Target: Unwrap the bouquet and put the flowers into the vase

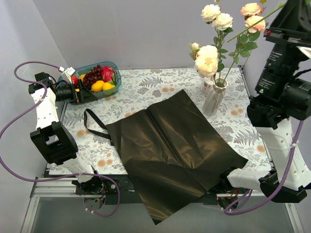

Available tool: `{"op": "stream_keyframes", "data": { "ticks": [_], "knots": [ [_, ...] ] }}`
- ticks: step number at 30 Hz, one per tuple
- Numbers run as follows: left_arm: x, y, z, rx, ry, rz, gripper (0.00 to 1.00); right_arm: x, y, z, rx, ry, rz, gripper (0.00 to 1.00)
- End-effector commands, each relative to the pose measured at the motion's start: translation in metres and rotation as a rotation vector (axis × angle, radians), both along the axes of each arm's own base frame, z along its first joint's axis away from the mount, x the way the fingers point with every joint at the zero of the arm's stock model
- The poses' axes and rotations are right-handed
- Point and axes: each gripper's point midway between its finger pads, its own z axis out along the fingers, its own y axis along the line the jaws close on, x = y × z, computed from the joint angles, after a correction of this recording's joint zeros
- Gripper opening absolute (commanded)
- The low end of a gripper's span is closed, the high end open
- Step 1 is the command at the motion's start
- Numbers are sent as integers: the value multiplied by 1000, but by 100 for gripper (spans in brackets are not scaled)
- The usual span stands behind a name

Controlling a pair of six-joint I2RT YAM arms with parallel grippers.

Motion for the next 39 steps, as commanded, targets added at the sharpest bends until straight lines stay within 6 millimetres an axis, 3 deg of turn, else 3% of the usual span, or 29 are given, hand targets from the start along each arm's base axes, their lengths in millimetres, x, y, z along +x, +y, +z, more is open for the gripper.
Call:
{"op": "stream_keyframes", "data": {
  "ticks": [1, 3, 8, 13, 20, 23, 24, 25, 28, 30, 31, 37, 38, 39],
  "knots": [
    [-2, -5, 11, 8, -44, -16, 98, -36, -26, 27, 38, -94, -48, 1],
    [-2, -5, 12, 6, -45, -16, 98, -37, -32, 31, 47, -78, -74, 1],
    [-2, -7, 13, 2, -44, -22, 98, 7, -20, 11, -15, 69, -202, 1],
    [-2, -7, 16, 11, -51, -19, 98, 48, 0, -29, -94, 203, -231, 1],
    [1, -5, 16, 15, -42, -18, 98, 84, 1, -78, -73, 368, -218, 1],
    [0, -6, 14, 10, -42, -26, 98, 84, -7, -95, -58, 370, -213, 1],
    [-1, -7, 16, 11, -49, -27, 98, 91, -3, -121, -97, 395, -215, 1],
    [0, -6, 14, 15, -50, -26, 98, 84, -8, -120, -78, 349, -215, 1],
    [-2, -6, 11, 19, -46, -25, 98, 89, -13, -150, -102, 355, -213, 1],
    [-2, -6, 10, 22, -44, -24, 98, 80, -19, -148, -109, 281, -201, 1],
    [-1, -5, 9, 22, -44, -25, 98, 86, -17, -159, -108, 284, -171, 1],
    [-1, -6, 8, 15, -44, -30, 98, 96, -23, -160, -154, 263, -142, 1],
    [0, -6, 7, 13, -43, -30, 98, 100, -25, -169, -149, 272, -140, 1],
    [0, -6, 5, 12, -37, -30, 98, 94, -26, -165, -142, 228, -136, 1]
  ]
}}
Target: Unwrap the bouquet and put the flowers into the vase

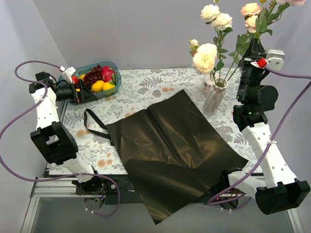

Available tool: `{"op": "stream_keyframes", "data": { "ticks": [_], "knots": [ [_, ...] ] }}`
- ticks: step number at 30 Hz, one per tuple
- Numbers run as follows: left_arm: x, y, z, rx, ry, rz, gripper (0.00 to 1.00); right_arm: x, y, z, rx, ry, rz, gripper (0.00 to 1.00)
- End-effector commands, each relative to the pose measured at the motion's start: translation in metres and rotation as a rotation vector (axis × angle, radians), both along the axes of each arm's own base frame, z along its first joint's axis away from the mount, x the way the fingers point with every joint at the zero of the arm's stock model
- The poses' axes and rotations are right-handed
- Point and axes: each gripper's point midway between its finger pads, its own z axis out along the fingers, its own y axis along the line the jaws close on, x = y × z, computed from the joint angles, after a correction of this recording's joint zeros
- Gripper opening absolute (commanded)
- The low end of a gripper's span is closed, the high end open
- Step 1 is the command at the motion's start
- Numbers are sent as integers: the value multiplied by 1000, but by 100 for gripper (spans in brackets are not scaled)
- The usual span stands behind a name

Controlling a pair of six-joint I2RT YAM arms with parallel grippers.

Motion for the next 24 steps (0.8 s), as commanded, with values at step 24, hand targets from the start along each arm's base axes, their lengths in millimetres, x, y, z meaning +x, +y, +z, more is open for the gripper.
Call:
{"op": "stream_keyframes", "data": {
  "ticks": [24],
  "knots": [
    [14, -7, -1, -25, -20, -53, 98, -5, -9, -32, 15, -187, 5, 1]
  ]
}}
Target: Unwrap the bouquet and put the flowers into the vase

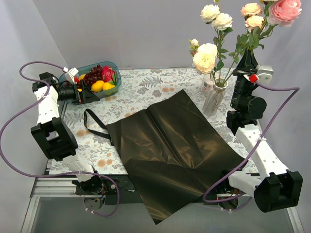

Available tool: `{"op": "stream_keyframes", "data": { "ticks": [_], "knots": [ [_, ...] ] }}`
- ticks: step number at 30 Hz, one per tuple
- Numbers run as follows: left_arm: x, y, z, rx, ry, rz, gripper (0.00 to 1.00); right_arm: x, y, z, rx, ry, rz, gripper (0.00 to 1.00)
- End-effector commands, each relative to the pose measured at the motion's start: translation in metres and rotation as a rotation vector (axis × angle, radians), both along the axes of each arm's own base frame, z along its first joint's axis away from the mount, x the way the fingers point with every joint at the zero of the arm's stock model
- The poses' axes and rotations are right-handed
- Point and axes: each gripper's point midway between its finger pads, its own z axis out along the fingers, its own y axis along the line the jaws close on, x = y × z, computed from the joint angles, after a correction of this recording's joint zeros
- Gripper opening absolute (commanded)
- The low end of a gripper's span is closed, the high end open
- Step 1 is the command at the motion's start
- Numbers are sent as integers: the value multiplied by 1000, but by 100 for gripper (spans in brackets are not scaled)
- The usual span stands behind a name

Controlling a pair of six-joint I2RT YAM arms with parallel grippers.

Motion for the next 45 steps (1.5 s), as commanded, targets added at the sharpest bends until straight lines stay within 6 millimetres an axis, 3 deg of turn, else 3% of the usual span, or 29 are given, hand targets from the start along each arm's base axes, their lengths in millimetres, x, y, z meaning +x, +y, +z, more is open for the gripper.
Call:
{"op": "stream_keyframes", "data": {
  "ticks": [1, 9, 18, 35, 43, 45],
  "knots": [
    [11, -4, 15, -4, -52, -35, 98, -12, -5, 12, -4, -95, -20, 1],
    [20, -14, 12, -17, -39, -49, 98, -3, -7, -9, -15, -80, -45, 1],
    [25, -28, 12, 0, -39, -76, 98, 5, -10, -20, -10, -75, -69, 1],
    [16, -52, 25, 45, -88, -114, 98, 41, 0, -83, 11, 79, -14, 1],
    [13, -54, 23, 57, -84, -121, 98, 54, 9, -107, -31, 165, 13, 1],
    [11, -56, 23, 58, -83, -126, 98, 52, 12, -109, -43, 194, 35, 18]
  ]
}}
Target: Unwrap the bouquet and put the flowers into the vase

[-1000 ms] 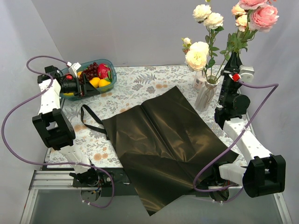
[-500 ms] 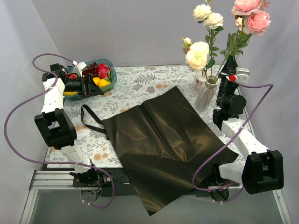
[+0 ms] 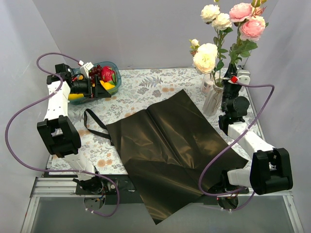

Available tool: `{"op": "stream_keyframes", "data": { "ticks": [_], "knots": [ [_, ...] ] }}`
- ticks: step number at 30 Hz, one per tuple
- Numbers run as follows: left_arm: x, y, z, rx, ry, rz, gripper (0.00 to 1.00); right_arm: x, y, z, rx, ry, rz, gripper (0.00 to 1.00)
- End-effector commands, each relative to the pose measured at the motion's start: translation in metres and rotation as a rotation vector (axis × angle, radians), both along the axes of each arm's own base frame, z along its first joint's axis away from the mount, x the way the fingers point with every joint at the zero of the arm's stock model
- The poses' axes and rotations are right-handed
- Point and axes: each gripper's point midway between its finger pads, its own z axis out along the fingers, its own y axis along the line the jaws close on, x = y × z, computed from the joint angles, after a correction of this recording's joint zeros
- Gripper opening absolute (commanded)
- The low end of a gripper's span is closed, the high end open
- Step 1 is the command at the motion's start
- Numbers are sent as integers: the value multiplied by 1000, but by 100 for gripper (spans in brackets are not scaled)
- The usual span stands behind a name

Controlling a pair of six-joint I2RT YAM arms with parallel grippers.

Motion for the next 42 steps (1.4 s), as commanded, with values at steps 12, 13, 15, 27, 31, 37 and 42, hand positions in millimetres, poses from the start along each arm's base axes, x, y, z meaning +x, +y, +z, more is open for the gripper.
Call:
{"op": "stream_keyframes", "data": {
  "ticks": [12, 13, 15, 27, 31, 37, 42],
  "knots": [
    [-19, -12, 53, 36, -106, 4, 98, -49, 3, 17, 44, 138, 73, 95],
    [-20, -12, 55, 36, -108, 11, 98, -56, 2, 25, 52, 133, 75, 95],
    [-21, -13, 59, 30, -108, 24, 98, -60, 0, 28, 57, 192, 73, 95],
    [-45, -14, 68, 47, -82, 110, 98, -106, 20, -62, 85, 697, 219, 98],
    [-50, -10, 63, 81, -65, 137, 98, -133, 16, -90, 100, 689, 232, 98],
    [-62, -8, 57, 113, -69, 162, 98, -158, 27, -100, 93, 710, 327, 98],
    [-63, -8, 58, 108, -70, 184, 98, -162, 14, -142, 179, 896, 223, 98]
  ]
}}
